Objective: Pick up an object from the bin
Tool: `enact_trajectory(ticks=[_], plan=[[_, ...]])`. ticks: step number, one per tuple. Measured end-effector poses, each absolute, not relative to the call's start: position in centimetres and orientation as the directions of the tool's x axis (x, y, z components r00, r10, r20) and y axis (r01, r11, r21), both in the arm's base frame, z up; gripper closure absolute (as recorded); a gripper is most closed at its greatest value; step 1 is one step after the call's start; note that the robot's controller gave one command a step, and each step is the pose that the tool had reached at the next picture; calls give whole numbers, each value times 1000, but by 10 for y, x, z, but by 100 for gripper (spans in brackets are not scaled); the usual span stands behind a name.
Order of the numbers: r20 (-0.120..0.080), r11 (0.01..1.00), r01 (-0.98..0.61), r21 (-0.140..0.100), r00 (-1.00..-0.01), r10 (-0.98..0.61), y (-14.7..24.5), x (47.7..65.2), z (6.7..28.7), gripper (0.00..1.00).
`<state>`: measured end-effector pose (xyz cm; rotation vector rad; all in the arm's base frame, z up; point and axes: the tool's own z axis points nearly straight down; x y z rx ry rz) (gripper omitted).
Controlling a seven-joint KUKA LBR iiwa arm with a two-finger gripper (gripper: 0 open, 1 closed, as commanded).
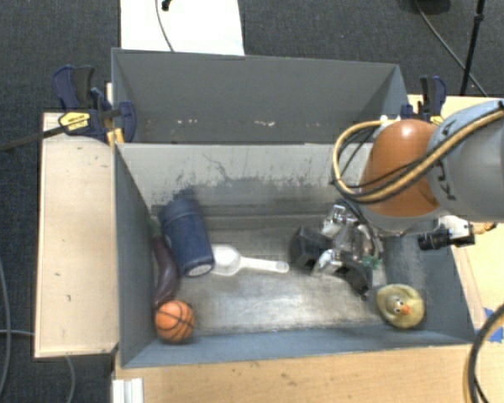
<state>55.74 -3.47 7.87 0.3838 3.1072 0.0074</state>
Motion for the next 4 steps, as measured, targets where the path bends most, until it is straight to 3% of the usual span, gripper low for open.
enact_trajectory(ticks=[2,4], plan=[[-9,970,242,4,-970,242,-35,556,80,100],[9,971,240,-1,-971,240,-35,552,101,100]])
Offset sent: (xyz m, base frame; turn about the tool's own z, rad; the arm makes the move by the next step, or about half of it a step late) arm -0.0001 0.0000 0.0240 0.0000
